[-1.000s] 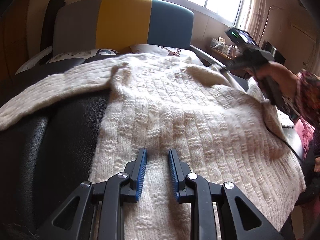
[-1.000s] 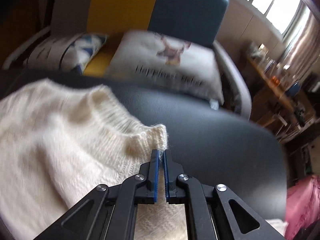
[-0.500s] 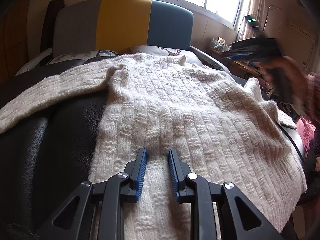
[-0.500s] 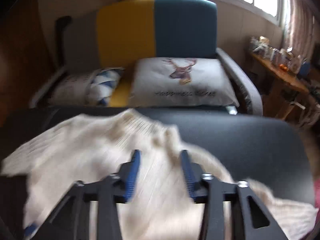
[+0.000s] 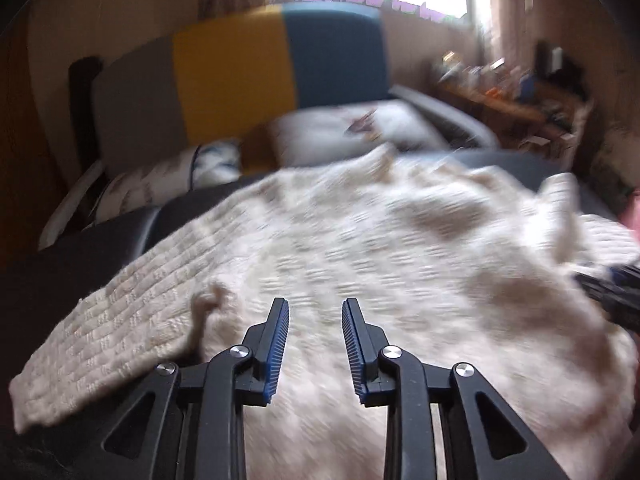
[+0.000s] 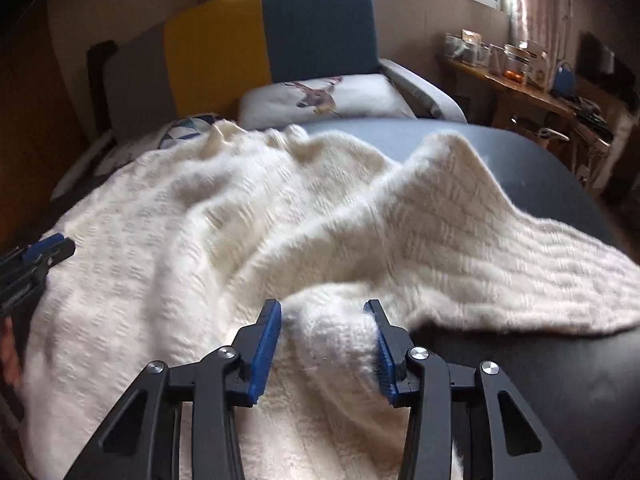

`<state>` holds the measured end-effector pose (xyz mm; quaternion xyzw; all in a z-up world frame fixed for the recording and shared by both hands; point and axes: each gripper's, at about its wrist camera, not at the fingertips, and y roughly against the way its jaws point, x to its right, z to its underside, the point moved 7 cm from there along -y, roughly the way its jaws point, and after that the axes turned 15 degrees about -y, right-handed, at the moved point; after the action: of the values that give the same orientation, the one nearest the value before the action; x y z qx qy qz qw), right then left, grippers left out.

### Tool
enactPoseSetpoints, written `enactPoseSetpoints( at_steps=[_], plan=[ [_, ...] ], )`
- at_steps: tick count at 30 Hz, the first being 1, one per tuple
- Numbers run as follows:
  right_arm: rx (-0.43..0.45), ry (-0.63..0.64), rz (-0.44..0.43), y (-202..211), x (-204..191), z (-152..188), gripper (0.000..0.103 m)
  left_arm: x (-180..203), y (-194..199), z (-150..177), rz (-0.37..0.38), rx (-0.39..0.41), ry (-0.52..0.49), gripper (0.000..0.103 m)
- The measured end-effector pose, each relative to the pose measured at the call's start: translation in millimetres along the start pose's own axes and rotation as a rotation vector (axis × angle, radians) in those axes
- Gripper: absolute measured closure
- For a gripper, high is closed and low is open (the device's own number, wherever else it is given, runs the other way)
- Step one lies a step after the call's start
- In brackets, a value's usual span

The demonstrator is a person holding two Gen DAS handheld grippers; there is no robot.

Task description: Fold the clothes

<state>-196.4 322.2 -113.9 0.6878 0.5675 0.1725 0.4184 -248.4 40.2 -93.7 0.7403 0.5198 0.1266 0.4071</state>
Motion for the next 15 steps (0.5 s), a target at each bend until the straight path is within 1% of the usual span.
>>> enactPoseSetpoints(
  at_steps=[2,3,4,6,8,9,10,12,13,14,15],
  plan=[
    [-0.007,-0.004,0.04,-4,5,4,0.039,-8,-14,9,-0.012,-0.044,0.033,0.076],
    [-0.017,-0.005,0.057,-7,7,6,0.024,-9,-20,17,0.0,-0.063,0.052,0.076],
    [-0.04,-0.009,0.038,-11,8,8,0.02,-11,-25,24,0.013,-0.078,0.072,0.075],
    [-0.072,-0.053,-0.006,-12,13,9,0.018,-15,-22,29,0.036,-0.053,0.109,0.075],
    [-0.084,-0.122,-0.058,-7,21,5,0.02,-18,-22,33,0.055,-0.053,0.133,0.075],
    [-0.039,-0.162,-0.098,4,24,-1,0.028,-18,-21,34,0.059,-0.052,0.134,0.075],
    [0.002,-0.192,-0.129,15,26,-8,0.037,-16,-20,33,0.048,-0.056,0.12,0.075],
    [0.04,-0.156,-0.116,23,20,-19,0.048,-13,-19,33,0.025,-0.064,0.092,0.075],
    [0.044,-0.129,-0.111,24,15,-23,0.048,-11,-19,32,0.013,-0.068,0.077,0.075],
    [0.018,-0.103,-0.126,18,8,-23,0.048,-9,-18,32,0.002,-0.072,0.063,0.075],
    [-0.026,-0.076,-0.146,9,0,-22,0.051,-7,-17,31,-0.01,-0.077,0.049,0.075]
  ],
)
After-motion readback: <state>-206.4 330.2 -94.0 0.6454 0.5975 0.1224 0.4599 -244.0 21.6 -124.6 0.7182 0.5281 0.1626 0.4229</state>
